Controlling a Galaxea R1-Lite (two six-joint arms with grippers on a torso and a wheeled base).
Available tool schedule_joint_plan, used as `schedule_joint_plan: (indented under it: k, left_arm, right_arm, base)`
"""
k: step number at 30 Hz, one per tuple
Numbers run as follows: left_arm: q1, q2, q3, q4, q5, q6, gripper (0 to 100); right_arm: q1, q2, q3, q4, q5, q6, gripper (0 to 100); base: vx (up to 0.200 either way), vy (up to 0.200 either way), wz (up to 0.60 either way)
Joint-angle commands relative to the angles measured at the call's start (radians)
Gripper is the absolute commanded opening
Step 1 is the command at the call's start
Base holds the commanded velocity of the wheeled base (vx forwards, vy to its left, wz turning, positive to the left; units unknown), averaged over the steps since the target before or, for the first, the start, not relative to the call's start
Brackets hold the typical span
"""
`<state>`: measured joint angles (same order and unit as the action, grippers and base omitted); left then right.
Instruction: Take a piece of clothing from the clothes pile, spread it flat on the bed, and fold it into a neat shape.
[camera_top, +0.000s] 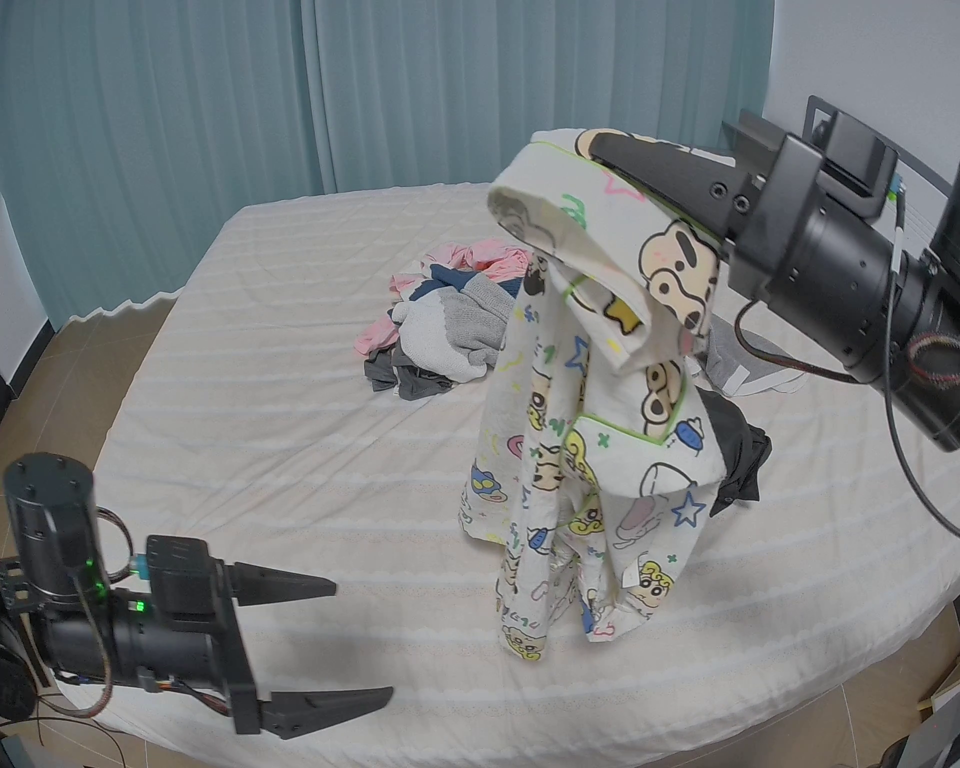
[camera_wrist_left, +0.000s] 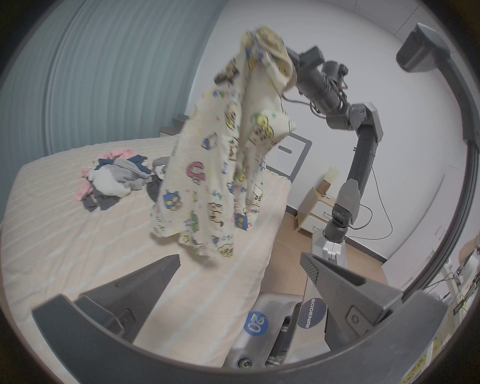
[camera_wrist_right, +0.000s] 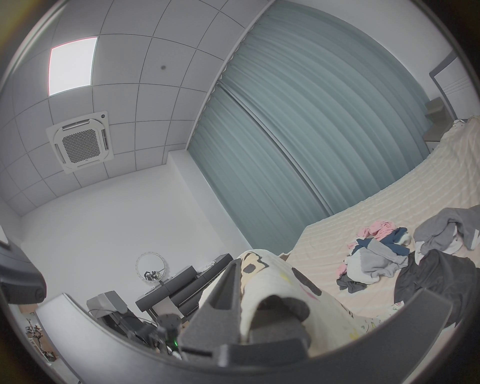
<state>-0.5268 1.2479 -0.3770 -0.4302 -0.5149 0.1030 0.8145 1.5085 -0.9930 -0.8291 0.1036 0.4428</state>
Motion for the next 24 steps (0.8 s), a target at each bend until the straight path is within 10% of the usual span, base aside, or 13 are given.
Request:
schedule_joint_plan:
  k: [1, 21, 24]
  left_arm:
    - [-0.131, 0.275, 0.066, -0.179, 0.024, -0.055, 100]
    - [-0.22, 0.436, 0.067, -0.432, 0.282, -0.137, 100]
    - [-0.226, 0.515, 0.063, -0.553, 0.426, -0.14, 100]
  right_arm:
    - [0.038, 0.114, -0.121, 0.004, 0.004, -0.001, 0]
    - [0.063, 0.102, -0.107, -0.008, -0.016, 0.008, 0]
    - [0.063, 0.088, -0.098, -0.008, -0.018, 0.01, 0]
  base:
    - [0.0, 0.0, 0.0]
    - [0.0, 0.0, 0.0]
    - [0.0, 0.0, 0.0]
